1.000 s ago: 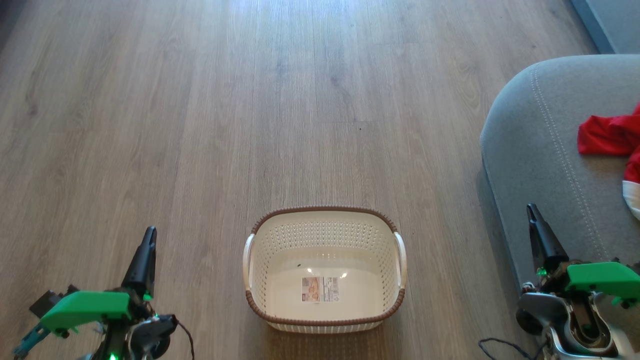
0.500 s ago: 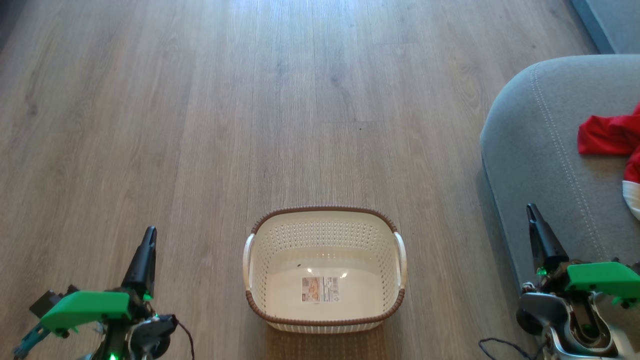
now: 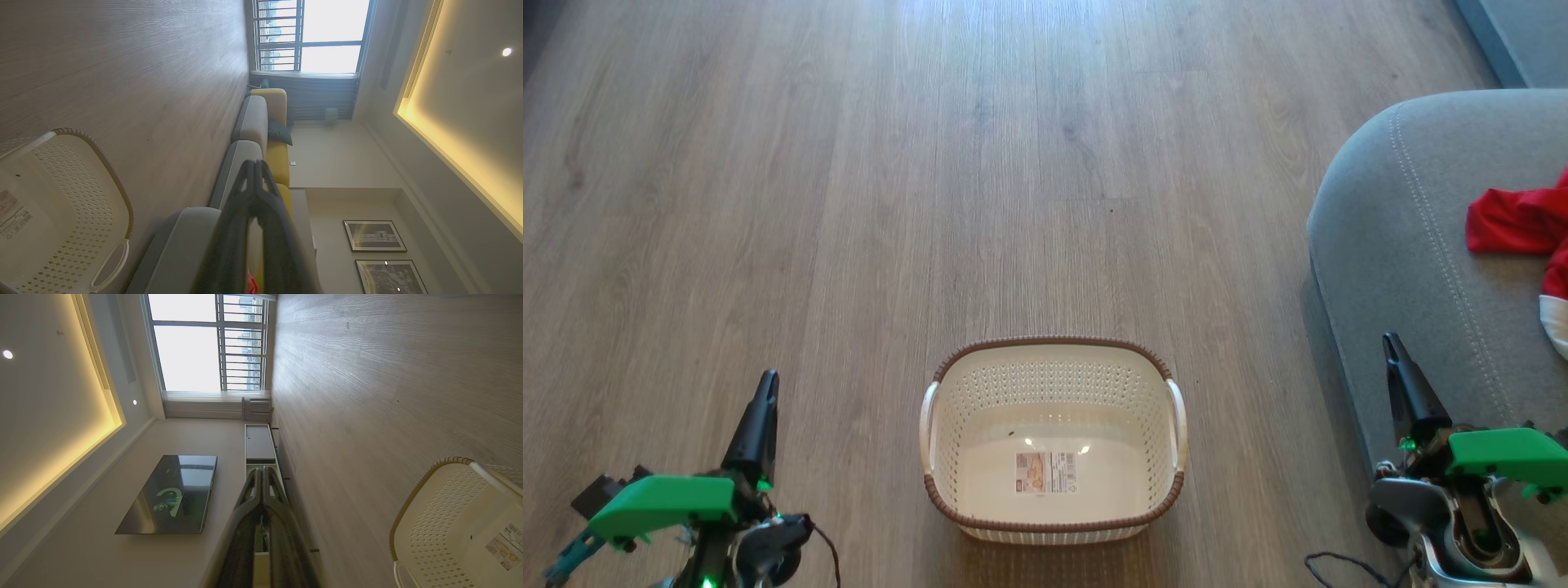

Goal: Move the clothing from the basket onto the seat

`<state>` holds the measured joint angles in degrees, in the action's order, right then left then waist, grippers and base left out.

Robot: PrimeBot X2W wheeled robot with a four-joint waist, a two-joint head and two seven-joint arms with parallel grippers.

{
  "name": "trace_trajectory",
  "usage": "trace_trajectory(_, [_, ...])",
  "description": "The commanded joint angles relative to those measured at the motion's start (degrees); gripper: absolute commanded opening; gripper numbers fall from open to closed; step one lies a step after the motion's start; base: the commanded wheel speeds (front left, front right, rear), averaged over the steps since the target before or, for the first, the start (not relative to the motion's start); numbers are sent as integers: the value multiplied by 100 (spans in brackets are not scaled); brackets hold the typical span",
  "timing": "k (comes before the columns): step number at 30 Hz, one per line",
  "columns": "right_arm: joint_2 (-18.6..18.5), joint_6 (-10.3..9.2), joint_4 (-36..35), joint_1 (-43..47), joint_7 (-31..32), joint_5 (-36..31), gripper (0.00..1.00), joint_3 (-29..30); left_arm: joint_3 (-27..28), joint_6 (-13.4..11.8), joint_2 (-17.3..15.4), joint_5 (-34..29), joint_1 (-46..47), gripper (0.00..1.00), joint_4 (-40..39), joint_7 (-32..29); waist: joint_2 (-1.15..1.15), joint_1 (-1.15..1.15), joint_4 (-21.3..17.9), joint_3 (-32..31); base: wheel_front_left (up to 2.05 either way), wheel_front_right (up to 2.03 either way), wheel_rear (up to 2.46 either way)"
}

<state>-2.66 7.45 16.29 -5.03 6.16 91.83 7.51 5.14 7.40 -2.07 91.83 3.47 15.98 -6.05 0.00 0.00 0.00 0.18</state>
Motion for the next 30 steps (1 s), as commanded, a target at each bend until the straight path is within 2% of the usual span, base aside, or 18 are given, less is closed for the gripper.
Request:
trace_trajectory(1, [-21,3,-226,-115,33,33,0,-99,139,9,-81,33,272,0,-193,-44,0,0,0,0,0,0,0])
trace_trajectory(30, [-21,3,-226,-115,33,34,0,-99,138,9,-81,34,272,0,-193,-44,0,0,0,0,0,0,0])
